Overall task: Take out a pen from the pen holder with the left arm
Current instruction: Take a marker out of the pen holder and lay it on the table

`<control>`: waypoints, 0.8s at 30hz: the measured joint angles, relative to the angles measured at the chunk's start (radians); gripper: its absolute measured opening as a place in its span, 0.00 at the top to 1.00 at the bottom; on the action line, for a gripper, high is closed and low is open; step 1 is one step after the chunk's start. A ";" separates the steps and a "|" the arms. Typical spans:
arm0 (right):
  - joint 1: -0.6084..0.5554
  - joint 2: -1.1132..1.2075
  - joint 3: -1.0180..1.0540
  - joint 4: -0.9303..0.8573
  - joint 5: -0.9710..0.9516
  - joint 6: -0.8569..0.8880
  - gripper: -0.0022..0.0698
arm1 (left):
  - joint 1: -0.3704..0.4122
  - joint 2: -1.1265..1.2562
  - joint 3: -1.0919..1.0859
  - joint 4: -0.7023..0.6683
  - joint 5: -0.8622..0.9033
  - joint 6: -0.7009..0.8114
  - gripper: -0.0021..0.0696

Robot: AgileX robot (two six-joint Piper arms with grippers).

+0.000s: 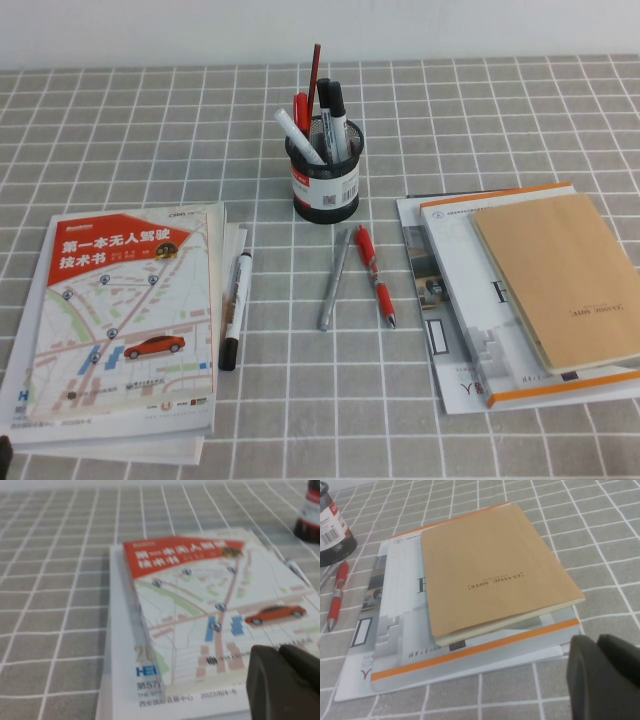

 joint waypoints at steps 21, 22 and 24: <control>0.000 0.000 0.000 0.002 0.000 0.000 0.99 | -0.032 0.000 0.001 0.005 0.035 0.016 0.97; 0.000 0.000 0.000 0.002 0.000 0.000 0.99 | -0.032 0.000 0.001 0.005 0.035 0.016 0.97; 0.000 0.000 0.000 0.002 0.000 0.000 0.99 | -0.032 0.000 0.001 0.005 0.035 0.016 0.97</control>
